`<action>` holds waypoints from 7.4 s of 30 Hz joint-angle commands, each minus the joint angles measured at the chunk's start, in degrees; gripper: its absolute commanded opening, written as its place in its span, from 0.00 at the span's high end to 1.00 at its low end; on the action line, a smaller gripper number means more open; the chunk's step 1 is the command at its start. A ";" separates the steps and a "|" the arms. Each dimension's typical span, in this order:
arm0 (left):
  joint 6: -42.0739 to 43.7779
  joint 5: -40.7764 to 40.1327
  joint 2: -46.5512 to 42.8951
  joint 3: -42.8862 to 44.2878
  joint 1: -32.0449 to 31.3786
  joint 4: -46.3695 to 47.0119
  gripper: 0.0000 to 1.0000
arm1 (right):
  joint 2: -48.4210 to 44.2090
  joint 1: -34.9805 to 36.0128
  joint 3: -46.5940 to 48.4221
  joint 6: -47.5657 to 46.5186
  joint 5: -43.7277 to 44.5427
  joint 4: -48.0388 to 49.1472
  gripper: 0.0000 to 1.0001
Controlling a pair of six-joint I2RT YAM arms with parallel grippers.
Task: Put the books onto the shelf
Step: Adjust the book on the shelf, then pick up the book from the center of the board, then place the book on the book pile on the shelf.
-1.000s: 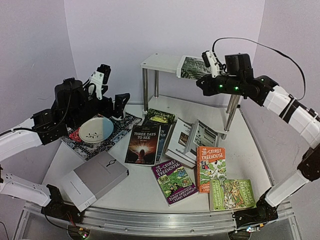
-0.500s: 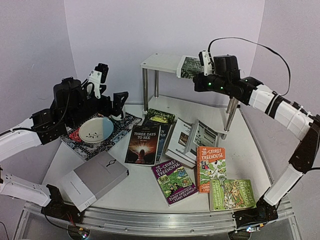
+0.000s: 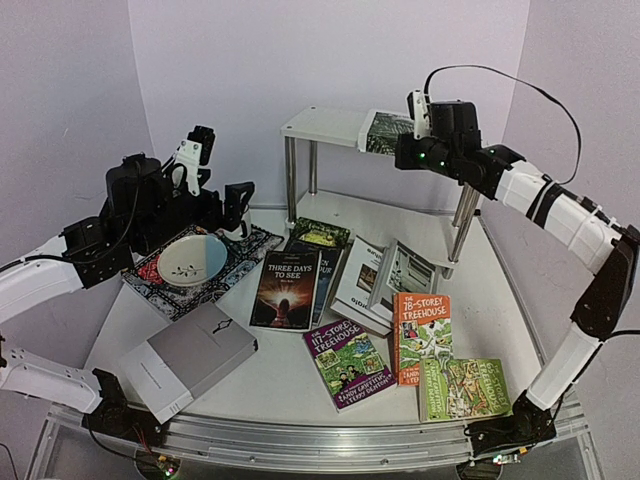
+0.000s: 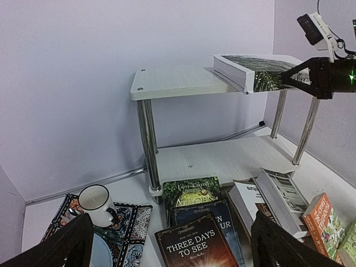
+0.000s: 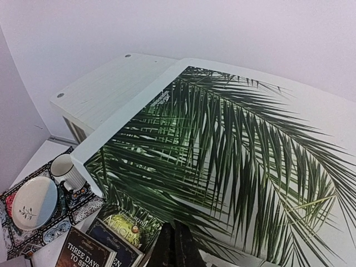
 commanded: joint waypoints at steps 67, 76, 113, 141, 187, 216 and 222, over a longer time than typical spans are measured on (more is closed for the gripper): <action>-28.69 30.12 2.29 -2.32 36.91 -16.68 0.00 | -7.25 17.73 -19.07 -15.80 -17.71 6.23 0.29; -33.54 25.17 6.19 -1.31 41.24 -26.77 0.00 | -4.27 28.57 -24.79 -22.45 -16.24 8.02 0.02; -38.12 33.44 12.48 -9.89 42.24 -21.23 0.00 | 10.08 36.84 -19.36 -33.23 -6.84 4.99 0.02; -45.02 35.93 9.89 -19.16 47.69 -21.22 0.00 | 40.80 49.96 -11.13 -79.62 4.89 46.58 0.02; -36.79 39.53 2.19 9.25 47.69 -22.99 0.03 | 22.48 50.31 -24.89 -104.48 18.62 68.82 0.70; -32.04 55.10 1.39 23.17 47.61 -16.60 0.02 | -4.45 39.21 -26.62 -104.80 34.12 43.52 0.70; -33.85 59.95 2.41 21.37 45.94 -10.41 0.01 | -11.35 39.23 -25.41 -95.52 36.86 28.05 0.71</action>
